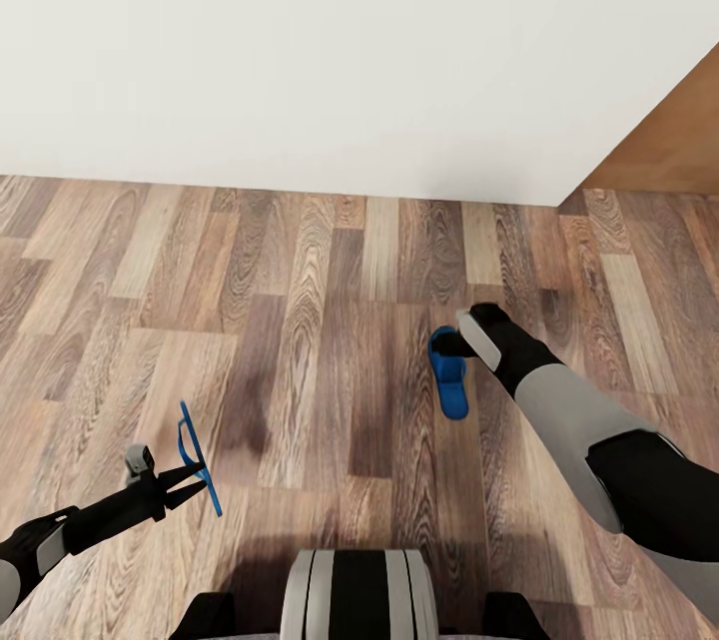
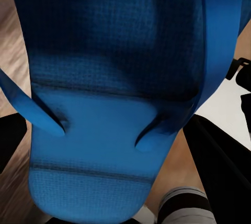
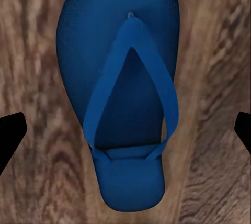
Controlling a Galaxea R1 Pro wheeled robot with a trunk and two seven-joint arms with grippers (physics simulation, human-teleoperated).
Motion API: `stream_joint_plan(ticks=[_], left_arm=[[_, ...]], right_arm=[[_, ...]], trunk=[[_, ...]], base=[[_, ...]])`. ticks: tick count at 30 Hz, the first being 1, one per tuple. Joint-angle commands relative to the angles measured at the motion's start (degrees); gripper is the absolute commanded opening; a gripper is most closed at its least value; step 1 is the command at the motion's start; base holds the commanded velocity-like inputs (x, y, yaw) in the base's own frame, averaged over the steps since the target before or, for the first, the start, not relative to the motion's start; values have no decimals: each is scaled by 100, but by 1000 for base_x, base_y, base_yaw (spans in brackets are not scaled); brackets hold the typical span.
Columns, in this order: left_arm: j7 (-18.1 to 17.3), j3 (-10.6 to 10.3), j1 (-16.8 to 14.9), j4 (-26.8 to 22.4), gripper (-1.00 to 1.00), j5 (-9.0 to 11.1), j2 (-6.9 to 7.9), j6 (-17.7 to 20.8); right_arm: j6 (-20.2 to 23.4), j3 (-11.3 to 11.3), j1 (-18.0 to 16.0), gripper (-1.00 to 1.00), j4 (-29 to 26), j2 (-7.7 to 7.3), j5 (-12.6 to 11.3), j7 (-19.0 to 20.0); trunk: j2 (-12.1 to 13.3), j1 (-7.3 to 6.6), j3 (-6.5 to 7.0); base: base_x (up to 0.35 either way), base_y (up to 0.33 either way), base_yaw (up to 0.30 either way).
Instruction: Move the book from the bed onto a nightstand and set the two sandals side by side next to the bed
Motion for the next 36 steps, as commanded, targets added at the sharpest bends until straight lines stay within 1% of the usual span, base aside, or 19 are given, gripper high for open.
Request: stream_joint_plan(ticks=[1, 10, 36], left_arm=[[-30, 42, -2, -1, -100, -44, 0, 59], [-35, 40, -2, -2, -100, -46, 0, 60], [-36, 45, -2, -2, -100, -46, 0, 59]], right_arm=[[16, 44, -3, 100, -20, -7, -60, -43], [16, 44, -3, 100, -42, -7, -64, -42], [8, 44, -3, 100, -46, -7, -75, 28]], trunk=[[-3, 1, -26], [-15, 25, -225], [-15, 25, -225]], base=[[0, 0, 0], [0, 0, 0], [0, 0, 0]])
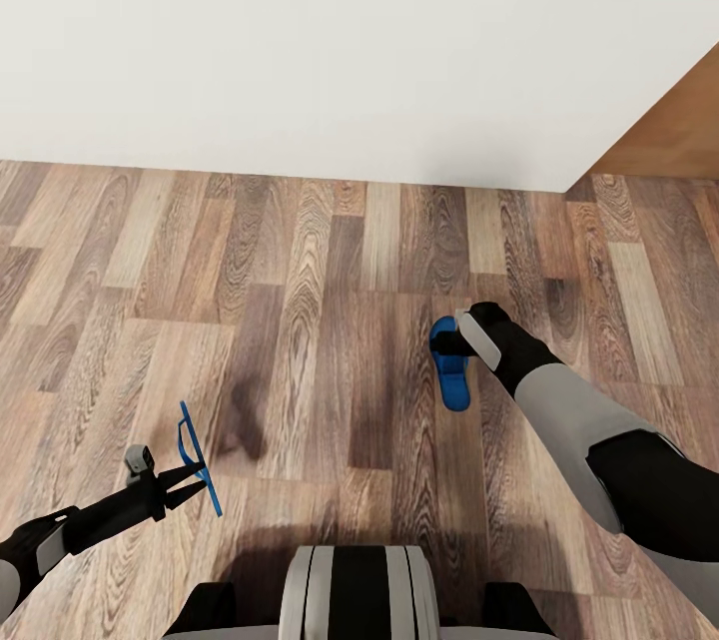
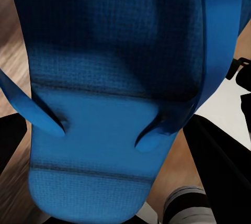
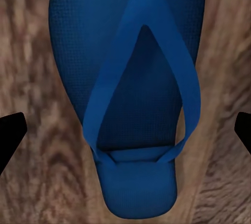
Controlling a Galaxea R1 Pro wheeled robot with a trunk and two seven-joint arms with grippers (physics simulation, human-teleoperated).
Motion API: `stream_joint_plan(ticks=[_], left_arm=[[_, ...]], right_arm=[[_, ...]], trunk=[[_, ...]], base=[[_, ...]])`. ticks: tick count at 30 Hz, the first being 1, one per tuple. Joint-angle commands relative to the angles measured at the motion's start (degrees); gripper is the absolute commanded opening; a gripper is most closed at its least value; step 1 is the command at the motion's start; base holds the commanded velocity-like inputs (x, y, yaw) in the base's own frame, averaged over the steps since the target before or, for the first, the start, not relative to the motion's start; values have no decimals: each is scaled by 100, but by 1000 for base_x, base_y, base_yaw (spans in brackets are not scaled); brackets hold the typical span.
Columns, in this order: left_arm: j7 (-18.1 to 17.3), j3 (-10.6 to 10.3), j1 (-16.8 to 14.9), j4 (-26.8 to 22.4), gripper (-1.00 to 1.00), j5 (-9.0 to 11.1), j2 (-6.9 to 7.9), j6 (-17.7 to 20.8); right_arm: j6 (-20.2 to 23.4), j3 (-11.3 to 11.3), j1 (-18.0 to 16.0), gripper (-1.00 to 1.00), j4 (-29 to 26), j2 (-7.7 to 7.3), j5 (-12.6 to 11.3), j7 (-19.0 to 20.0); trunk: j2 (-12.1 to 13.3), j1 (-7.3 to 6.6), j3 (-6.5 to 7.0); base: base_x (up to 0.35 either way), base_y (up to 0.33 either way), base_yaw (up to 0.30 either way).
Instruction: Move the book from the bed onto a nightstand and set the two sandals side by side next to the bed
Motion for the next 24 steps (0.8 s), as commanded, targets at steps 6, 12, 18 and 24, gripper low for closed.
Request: stream_joint_plan(ticks=[6, 12, 18, 24], left_arm=[[-31, 38, -1, -1, -100, -46, 0, 60], [-32, 38, -1, -1, -100, -46, 0, 60], [-34, 38, -1, -1, -100, -46, 5, 60], [-30, 38, -1, -1, -100, -46, 8, 60]], right_arm=[[16, 44, -3, 100, -10, -7, -63, -44], [16, 44, -3, 100, -10, -7, -63, -44], [9, 44, -3, 100, -8, -7, -60, -44], [2, 44, -3, 100, -8, -4, -56, -44]], trunk=[[-1, -1, -3], [-2, 2, -25], [-11, 17, -158], [-13, 22, -202]], base=[[0, 0, 0], [0, 0, 0], [0, 0, 0], [0, 0, 0]])
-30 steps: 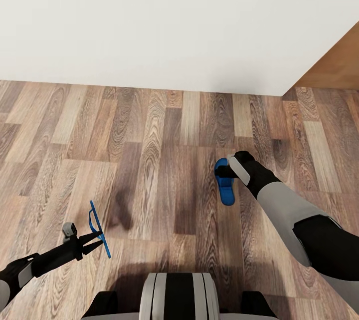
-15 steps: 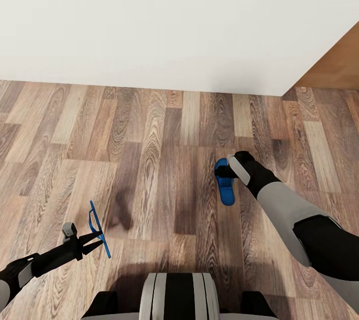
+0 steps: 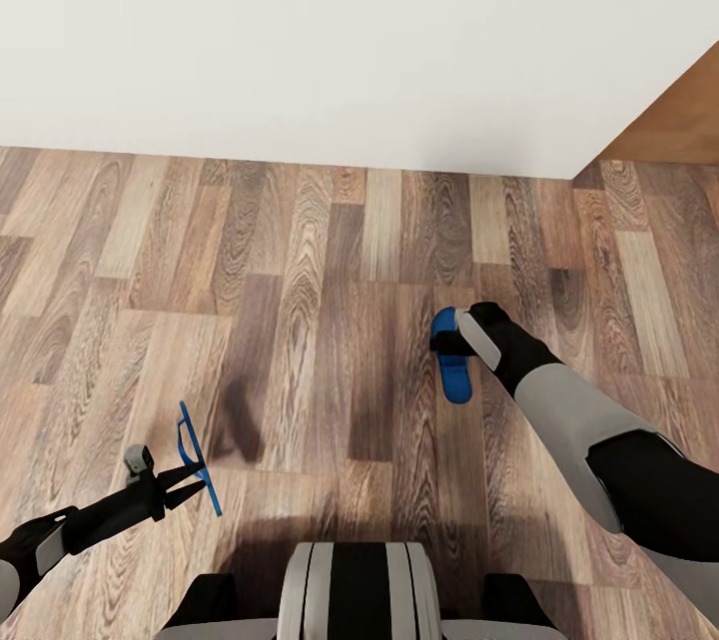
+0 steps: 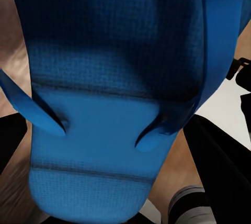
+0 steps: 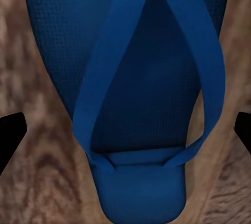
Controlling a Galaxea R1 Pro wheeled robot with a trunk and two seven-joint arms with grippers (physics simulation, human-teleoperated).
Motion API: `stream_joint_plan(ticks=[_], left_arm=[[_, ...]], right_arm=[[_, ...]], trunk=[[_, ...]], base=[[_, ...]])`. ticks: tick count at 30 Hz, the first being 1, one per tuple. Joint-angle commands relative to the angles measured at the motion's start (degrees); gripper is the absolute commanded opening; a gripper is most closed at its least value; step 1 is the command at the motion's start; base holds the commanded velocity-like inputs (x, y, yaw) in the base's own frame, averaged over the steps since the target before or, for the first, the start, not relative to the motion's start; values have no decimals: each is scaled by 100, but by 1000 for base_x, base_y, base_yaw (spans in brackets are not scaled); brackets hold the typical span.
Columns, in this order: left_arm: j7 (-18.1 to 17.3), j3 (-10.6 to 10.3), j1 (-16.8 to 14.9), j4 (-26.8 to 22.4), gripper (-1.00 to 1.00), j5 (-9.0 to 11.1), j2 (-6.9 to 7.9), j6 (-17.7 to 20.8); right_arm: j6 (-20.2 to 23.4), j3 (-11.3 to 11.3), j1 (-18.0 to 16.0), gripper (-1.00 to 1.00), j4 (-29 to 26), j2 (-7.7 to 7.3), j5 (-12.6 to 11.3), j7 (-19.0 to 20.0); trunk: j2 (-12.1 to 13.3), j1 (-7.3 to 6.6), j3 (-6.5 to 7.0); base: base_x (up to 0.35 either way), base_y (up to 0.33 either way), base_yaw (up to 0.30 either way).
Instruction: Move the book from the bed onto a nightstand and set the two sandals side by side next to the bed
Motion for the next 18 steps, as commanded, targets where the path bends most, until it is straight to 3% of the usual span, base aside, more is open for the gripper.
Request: stream_joint_plan(ticks=[1, 18], left_arm=[[-25, 37, -1, -1, -100, -45, 0, 59], [-23, 37, -1, -1, -100, -45, -3, 59]], right_arm=[[15, 44, -3, 100, -11, -5, -61, -44], [13, 45, -3, 100, -35, -3, -59, -44]], trunk=[[-1, -1, -3], [-1, -1, -3]], base=[[0, 0, 0], [0, 0, 0]])
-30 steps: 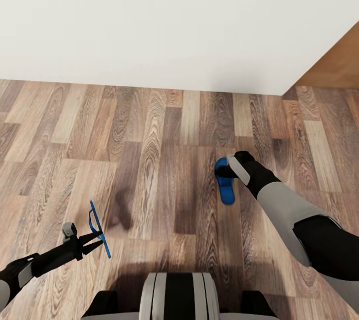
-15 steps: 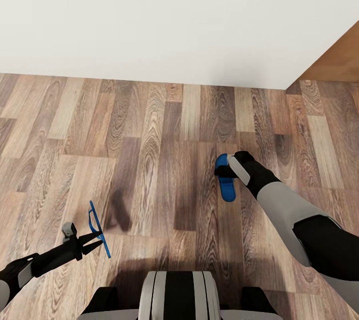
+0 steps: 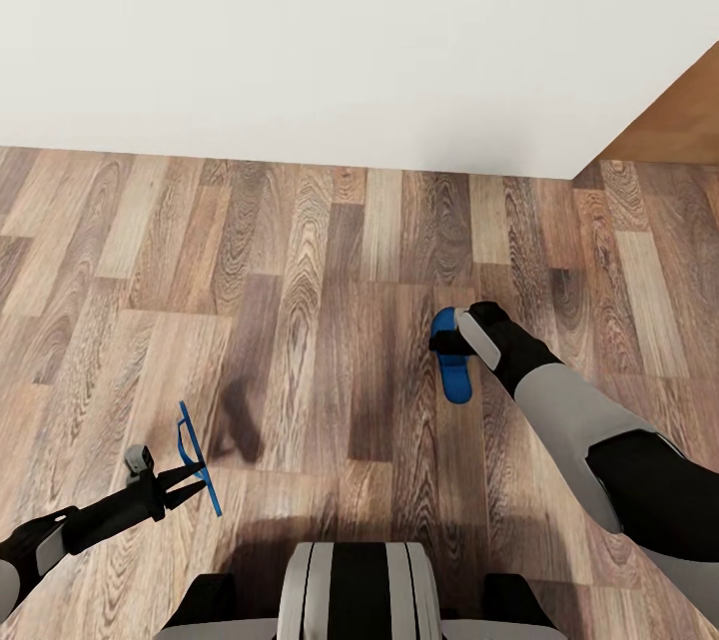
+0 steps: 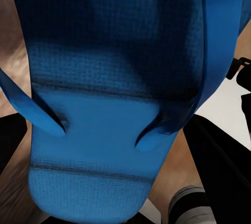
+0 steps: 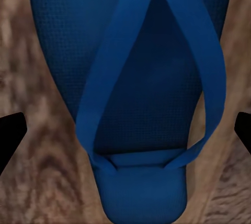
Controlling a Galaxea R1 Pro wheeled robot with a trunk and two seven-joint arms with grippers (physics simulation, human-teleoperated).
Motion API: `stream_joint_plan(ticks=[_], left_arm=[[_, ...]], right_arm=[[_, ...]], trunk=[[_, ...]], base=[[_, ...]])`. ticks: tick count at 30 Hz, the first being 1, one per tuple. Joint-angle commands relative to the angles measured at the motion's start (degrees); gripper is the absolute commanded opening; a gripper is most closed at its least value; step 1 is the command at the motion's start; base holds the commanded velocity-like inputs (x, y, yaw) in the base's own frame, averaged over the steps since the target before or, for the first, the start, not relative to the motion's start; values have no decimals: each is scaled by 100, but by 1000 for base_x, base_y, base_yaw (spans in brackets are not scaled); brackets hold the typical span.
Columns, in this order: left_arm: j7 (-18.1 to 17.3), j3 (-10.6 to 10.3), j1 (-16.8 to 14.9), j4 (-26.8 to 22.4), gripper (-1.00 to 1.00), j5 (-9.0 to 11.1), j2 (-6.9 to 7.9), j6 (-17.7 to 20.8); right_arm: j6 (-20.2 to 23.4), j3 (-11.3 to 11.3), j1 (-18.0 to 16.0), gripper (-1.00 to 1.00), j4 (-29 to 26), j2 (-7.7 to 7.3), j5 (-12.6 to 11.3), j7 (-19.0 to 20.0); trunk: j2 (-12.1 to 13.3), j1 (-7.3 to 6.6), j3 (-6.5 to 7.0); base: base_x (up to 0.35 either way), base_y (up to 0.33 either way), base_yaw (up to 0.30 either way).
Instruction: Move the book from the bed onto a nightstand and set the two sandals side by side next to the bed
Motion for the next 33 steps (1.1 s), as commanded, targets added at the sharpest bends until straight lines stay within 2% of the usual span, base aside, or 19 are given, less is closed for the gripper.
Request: stream_joint_plan(ticks=[1, 8, 15, 28, 29, 33], left_arm=[[-26, 37, -1, -1, -100, -46, -1, 59], [-26, 38, -1, -1, -100, -46, -2, 59], [-26, 38, -1, -1, -100, -46, -2, 59], [-26, 34, -1, -1, -100, -46, -4, 59], [-26, 35, -1, -1, -100, -46, -2, 59], [-26, 35, -1, -1, -100, -46, -2, 59]], right_arm=[[16, 44, -3, 100, -9, -9, -61, -44], [16, 43, -3, 100, -10, -13, -61, -44], [16, 48, -3, 100, -10, -14, -59, -44], [16, 44, -3, 100, -10, -14, -52, -44], [16, 44, -3, -100, -10, -14, -52, -44], [16, 43, -3, -100, -10, -14, -55, -44]], trunk=[[-1, -1, -3], [-1, -1, -3], [-10, 17, -158], [-10, 17, -158], [-10, 17, -158], [-10, 17, -158]], base=[[0, 0, 0], [0, 0, 0], [0, 0, 0], [0, 0, 0], [0, 0, 0], [0, 0, 0]])
